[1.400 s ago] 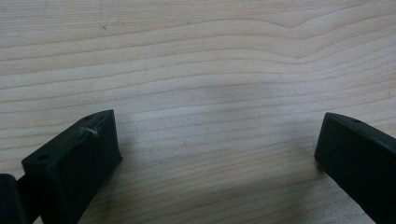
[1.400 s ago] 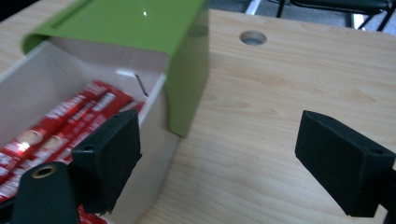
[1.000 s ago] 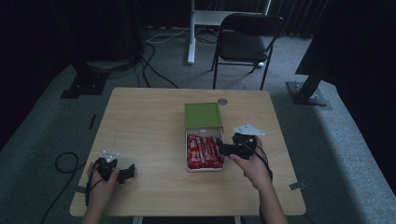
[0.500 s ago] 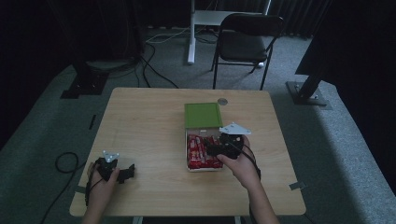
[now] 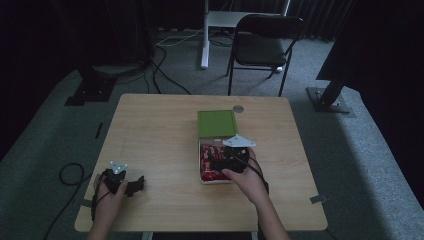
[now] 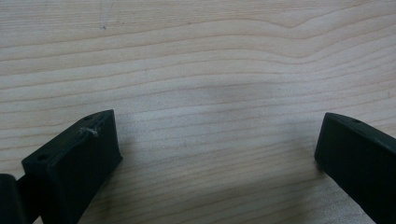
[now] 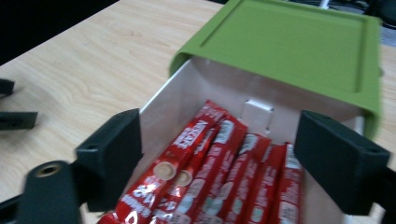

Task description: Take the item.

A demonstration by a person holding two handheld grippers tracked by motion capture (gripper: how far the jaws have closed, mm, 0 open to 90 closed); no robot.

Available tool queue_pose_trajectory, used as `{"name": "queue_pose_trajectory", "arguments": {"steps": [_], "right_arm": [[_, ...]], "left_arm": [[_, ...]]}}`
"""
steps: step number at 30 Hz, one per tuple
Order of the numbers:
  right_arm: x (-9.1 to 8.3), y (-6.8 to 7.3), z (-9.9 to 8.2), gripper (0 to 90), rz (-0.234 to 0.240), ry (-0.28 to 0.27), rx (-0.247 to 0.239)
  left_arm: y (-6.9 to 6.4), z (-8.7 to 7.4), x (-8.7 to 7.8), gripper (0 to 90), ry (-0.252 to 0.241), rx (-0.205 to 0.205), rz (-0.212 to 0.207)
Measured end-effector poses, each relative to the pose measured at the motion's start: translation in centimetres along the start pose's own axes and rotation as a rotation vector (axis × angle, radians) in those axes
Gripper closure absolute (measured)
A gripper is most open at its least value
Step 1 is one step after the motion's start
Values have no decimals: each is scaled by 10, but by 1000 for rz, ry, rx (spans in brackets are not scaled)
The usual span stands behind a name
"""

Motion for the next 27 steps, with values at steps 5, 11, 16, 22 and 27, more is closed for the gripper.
{"name": "queue_pose_trajectory", "arguments": {"steps": [5,11,16,22,27], "right_arm": [[7,7,-6,278,-4,37,-6],[15,16,-12,389,11,68,-11],[23,21,-19,415,24,104,-1],[32,26,-24,420,28,131,9],[37,26,-28,428,36,154,29]], "left_arm": [[0,0,0,5,2,1,-1],[0,0,0,5,-1,-2,-1],[0,0,0,5,-1,0,0],[0,0,0,5,-1,1,0],[0,0,0,5,0,1,0]]}}
Point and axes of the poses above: each handheld gripper's, and its own axes: x roughly forward along the jaws, z roughly out of its top, y roughly to its left, the point moved 4 cm from there along x, roughly forward along the jaws, and after that the axes turned 4 degrees about -x, right-handed, at the moved point
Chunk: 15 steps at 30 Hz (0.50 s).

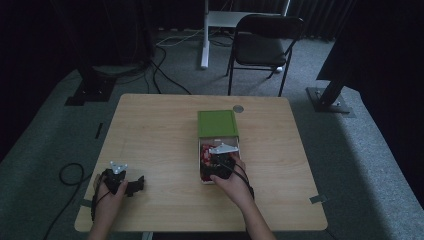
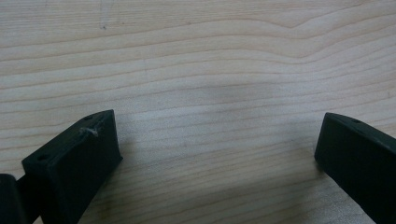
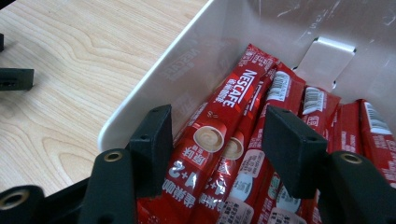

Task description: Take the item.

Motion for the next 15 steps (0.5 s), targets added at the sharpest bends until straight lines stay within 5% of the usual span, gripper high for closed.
{"name": "queue_pose_trajectory", "arguments": {"steps": [7,15], "right_arm": [[5,2,-1,487,-25,14,-21],[7,0,-3,620,-18,-16,21]], "left_arm": [[0,0,0,5,0,0,0],[0,0,0,5,0,0,0]]}}
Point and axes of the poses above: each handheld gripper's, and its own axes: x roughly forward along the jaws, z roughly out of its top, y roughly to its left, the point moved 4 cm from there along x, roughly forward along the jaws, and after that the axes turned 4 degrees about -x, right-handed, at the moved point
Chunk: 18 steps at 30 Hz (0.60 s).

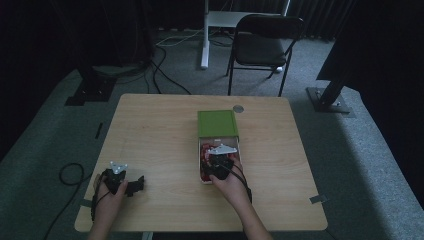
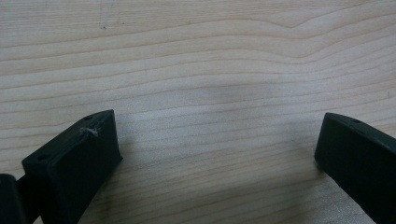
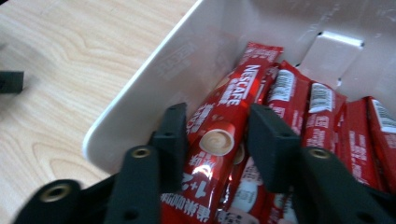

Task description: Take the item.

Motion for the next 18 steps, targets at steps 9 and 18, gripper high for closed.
{"name": "queue_pose_trajectory", "arguments": {"steps": [9,18], "right_arm": [[-3,-5,1,809,6,13,17],[-13,-10,1,827,26,-7,56]], "left_arm": [[0,0,0,5,0,-1,1],[0,0,0,5,0,-1,1]]}}
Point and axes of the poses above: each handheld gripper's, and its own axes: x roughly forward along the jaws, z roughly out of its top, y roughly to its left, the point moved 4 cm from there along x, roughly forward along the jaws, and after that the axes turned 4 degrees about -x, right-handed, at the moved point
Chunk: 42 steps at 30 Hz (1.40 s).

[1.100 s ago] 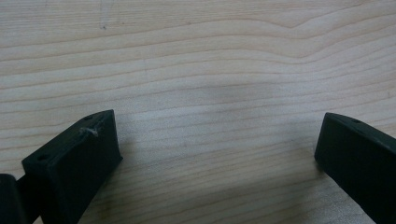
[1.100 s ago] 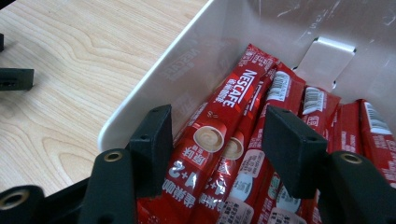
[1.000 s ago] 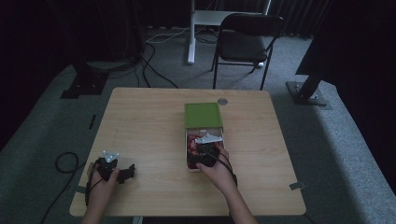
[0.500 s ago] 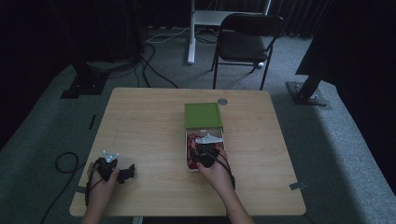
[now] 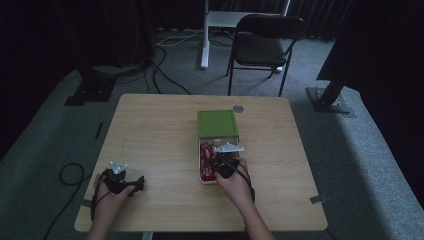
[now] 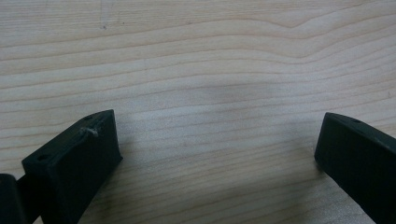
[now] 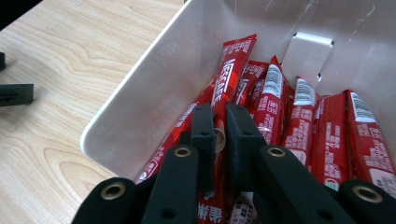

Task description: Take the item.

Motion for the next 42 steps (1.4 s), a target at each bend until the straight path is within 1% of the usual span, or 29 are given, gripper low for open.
{"name": "queue_pose_trajectory", "arguments": {"steps": [1,3,4,6,8,9,11,12,15,16,21,27,33,34,37,42], "right_arm": [[-1,-2,0,827,6,-6,9],[-2,-2,0,828,7,-9,8],[-7,-4,1,829,20,-26,22],[-10,-4,2,831,29,-31,34],[-12,-5,3,831,29,-31,33],[-16,-5,4,831,25,-30,24],[-19,-6,4,832,34,-37,30],[-21,-6,5,832,29,-41,25],[-26,-7,5,832,43,-44,29],[-27,-8,4,832,46,-42,24],[-35,-11,3,832,51,-60,31],[-41,-13,0,832,69,-64,41],[-52,-16,-2,832,78,-80,47],[-54,-17,-2,832,77,-82,43],[-59,-19,-2,832,76,-95,50],[-66,-24,-3,832,80,-98,54]], "left_arm": [[0,0,0,5,0,0,0],[0,0,0,5,0,0,0],[0,0,0,5,0,0,0],[0,0,0,5,-1,-1,0],[0,0,0,5,-1,-1,0],[0,0,0,5,-1,-1,0],[0,0,0,5,-1,-1,0],[0,0,0,5,-1,-1,0],[0,0,0,5,-1,-1,0],[0,0,0,5,-1,-1,0],[0,0,0,5,0,0,0],[0,0,0,5,0,0,0],[0,0,0,5,0,0,0],[0,0,0,5,0,0,0],[0,0,0,5,0,0,0],[0,0,0,5,0,0,0]]}}
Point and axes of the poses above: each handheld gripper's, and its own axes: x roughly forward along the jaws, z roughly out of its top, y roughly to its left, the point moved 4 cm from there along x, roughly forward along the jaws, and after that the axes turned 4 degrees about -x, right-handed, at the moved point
